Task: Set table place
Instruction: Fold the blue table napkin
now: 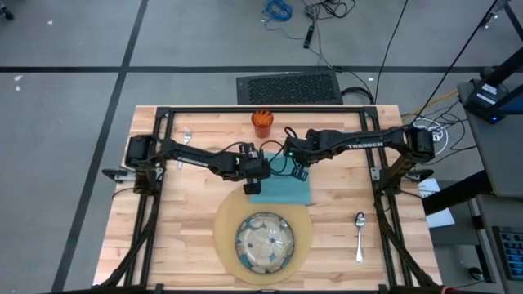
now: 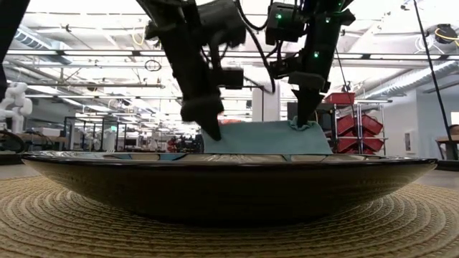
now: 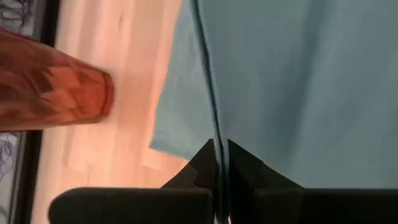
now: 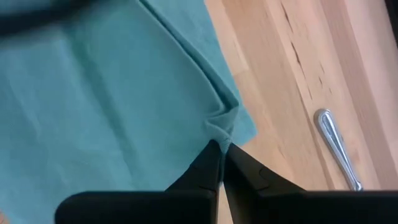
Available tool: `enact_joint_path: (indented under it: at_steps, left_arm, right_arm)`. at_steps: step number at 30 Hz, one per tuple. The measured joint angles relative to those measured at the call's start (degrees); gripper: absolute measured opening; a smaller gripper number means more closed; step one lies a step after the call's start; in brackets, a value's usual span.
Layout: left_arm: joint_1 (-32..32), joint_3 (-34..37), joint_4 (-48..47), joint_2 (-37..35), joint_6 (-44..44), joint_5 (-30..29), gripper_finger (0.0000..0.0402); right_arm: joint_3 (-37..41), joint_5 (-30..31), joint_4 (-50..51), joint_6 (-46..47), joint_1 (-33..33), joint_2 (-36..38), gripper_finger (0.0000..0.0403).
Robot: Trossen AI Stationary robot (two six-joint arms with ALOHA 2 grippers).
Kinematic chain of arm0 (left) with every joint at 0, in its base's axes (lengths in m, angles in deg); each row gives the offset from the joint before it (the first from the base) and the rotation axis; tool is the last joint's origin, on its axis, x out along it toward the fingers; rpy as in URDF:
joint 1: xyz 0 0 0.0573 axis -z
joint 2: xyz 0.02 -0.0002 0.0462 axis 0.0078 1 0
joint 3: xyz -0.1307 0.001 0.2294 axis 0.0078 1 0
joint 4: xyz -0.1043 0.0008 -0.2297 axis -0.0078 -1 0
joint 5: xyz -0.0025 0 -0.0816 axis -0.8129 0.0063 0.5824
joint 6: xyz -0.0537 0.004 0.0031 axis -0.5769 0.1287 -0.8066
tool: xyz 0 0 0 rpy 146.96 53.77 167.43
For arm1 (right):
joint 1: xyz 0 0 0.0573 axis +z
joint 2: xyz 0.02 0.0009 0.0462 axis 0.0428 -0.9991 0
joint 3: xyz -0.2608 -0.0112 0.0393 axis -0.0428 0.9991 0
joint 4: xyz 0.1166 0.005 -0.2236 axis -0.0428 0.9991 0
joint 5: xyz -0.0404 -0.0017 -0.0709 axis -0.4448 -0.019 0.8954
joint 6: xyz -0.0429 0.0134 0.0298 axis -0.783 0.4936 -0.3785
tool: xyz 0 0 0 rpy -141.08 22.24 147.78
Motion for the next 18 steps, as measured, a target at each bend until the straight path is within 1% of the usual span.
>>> enact_joint_path:
  at_steps: [4,8,18]
  left_arm:
    - [-0.05,0.00,0.31,2.13,0.02,-1.79,0.0000]
    - [-0.03,0.00,0.42,2.04,0.26,-3.94,0.0000]
    - [-1.30,-0.04,0.99,1.10,1.49,-3.63,0.0000]
  right_arm:
    - [0.00,-0.05,-0.04,0.00,0.01,0.00,0.0000]
    - [0.00,-0.22,-0.04,-0.28,-0.52,0.00,0.0000]
    - [0.26,-1.38,-0.35,-1.33,-2.64,0.00,0.0000]
